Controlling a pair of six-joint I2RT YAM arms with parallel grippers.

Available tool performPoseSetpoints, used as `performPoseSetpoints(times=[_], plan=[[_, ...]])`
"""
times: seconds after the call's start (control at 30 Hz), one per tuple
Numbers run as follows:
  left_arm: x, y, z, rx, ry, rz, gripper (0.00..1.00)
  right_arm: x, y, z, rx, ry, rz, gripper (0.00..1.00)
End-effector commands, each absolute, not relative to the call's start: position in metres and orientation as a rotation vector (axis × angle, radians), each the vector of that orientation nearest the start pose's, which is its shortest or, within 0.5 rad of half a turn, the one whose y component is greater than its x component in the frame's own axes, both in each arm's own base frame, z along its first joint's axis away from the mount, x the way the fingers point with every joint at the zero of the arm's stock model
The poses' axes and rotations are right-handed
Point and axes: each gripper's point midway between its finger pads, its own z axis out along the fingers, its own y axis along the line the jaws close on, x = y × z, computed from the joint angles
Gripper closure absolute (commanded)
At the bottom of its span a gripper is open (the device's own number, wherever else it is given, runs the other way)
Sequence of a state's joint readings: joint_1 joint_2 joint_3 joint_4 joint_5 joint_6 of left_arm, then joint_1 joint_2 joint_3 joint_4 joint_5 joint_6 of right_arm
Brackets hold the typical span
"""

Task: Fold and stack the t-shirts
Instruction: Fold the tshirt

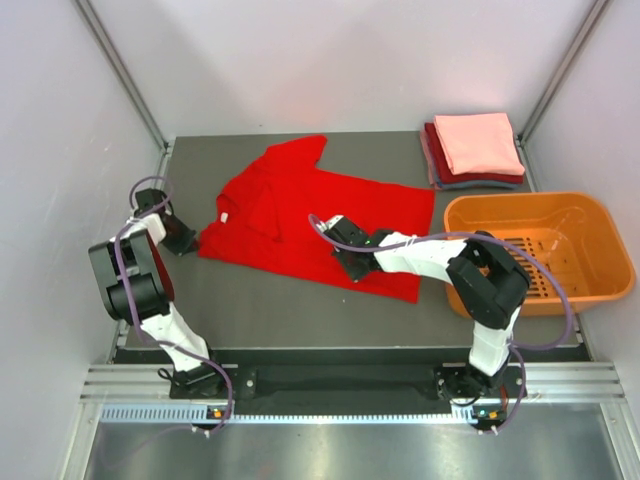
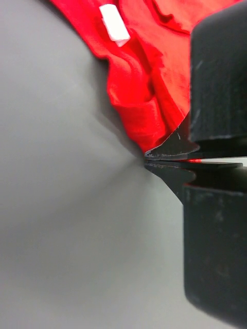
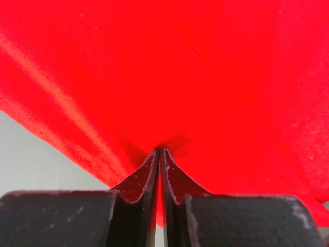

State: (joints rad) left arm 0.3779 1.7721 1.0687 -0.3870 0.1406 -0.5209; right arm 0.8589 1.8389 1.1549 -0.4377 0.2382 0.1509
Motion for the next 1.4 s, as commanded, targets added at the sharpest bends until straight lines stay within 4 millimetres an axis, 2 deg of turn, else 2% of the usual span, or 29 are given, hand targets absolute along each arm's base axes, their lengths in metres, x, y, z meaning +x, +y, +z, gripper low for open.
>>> performPoseSetpoints(times=[0.0,0.03,0.07,0.13,0.2,0.27,0.33,0.47,0.63,0.77,0.93,1.17,1.27,1.37], plan=[[0.372,0.121,0.049,-1.119,2.373,-0.088,0.98,0.278,0.245,0.002,-0.832,2.552,-0.069,0.95],[0.368,0.126,0.055,-1.132,2.359,-0.048,0.88,0.278,0.244,0.002,-0.830,2.552,-0.069,0.95],[0.364,0.138,0.065,-1.146,2.316,0.009,0.83,0.277,0.245,0.002,-0.834,2.551,-0.068,0.95],[0.364,0.142,0.074,-1.141,2.287,-0.029,0.75,0.277,0.245,0.002,-0.831,2.553,-0.064,0.95],[0.367,0.129,0.084,-1.114,2.277,-0.194,0.71,0.276,0.246,0.002,-0.833,2.554,-0.053,0.95],[0.367,0.118,0.085,-1.068,2.286,-0.272,0.69,0.276,0.246,0.002,-0.834,2.552,-0.050,0.95],[0.367,0.104,0.088,-1.013,2.297,-0.373,0.69,0.276,0.246,0.002,-0.840,2.550,-0.049,0.95],[0.356,0.085,0.071,-0.966,2.359,-0.467,0.66,0.274,0.246,0.000,-0.849,2.551,-0.042,0.95],[0.342,0.092,0.055,-0.992,2.416,-0.374,0.66,0.274,0.247,0.000,-0.852,2.546,-0.032,0.95],[0.337,0.096,0.049,-1.013,2.425,-0.330,0.65,0.273,0.246,-0.002,-0.855,2.551,-0.035,0.95],[0.341,0.087,0.039,-1.027,2.415,-0.411,0.63,0.273,0.246,-0.002,-0.858,2.548,-0.036,0.95],[0.347,0.089,0.032,-1.060,2.400,-0.416,0.62,0.272,0.244,-0.005,-0.858,2.556,-0.039,0.95],[0.352,0.094,0.030,-1.072,2.383,-0.399,0.63,0.272,0.245,-0.005,-0.859,2.558,-0.041,0.95],[0.360,0.097,0.027,-1.071,2.377,-0.404,0.69,0.272,0.242,-0.006,-0.858,2.559,-0.050,0.95]])
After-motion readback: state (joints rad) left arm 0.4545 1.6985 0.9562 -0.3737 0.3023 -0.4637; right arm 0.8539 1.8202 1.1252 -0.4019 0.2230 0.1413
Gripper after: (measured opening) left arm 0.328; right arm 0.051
